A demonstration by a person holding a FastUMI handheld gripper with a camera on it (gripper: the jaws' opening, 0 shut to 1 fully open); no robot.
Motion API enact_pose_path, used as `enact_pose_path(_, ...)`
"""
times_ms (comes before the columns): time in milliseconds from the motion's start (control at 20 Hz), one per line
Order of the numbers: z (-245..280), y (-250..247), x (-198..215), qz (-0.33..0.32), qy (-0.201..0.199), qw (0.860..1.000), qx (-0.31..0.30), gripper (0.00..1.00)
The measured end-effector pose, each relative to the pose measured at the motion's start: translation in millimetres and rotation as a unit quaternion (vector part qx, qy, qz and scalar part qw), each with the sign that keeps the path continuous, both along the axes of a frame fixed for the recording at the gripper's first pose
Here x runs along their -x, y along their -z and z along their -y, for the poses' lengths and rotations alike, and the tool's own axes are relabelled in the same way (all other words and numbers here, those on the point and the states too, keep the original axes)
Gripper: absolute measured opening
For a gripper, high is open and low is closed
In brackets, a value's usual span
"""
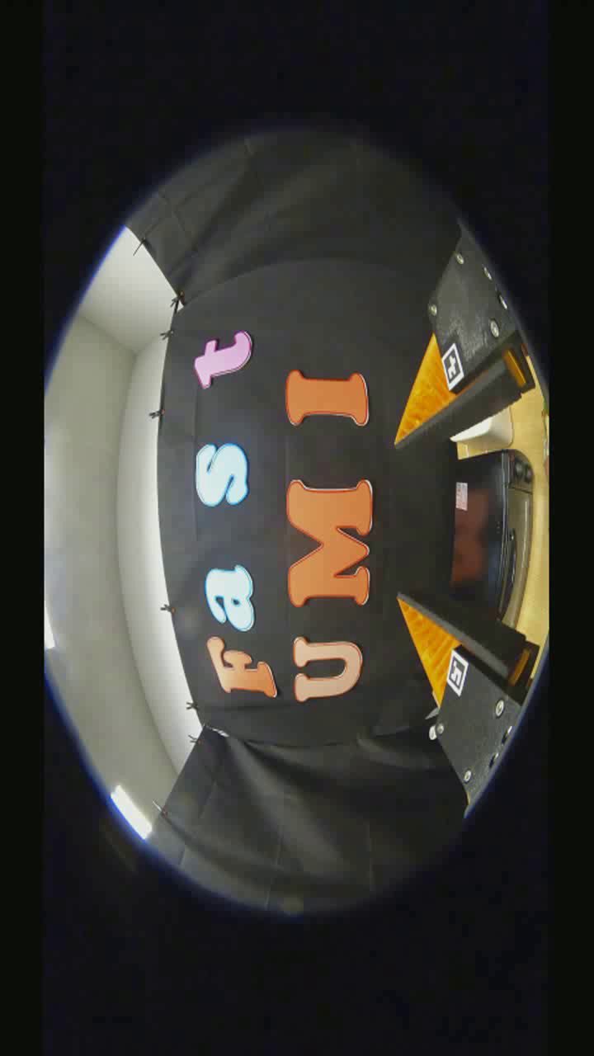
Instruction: Open the toaster oven, put the food inside, and close the toaster oven door.
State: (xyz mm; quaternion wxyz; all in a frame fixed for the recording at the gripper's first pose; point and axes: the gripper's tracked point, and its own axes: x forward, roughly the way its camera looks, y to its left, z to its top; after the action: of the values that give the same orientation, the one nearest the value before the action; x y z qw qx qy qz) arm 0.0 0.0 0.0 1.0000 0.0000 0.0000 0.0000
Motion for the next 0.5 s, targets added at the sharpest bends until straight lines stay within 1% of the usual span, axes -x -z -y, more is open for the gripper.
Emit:
enact_pose_path(250,-4.1,7.7,-2.7,-0.015,-0.003,1.0,-0.009,0.98)
enact_pose_path(500,-8.9,6.1,-3.5,-0.013,-0.011,1.0,-0.01,0.98)
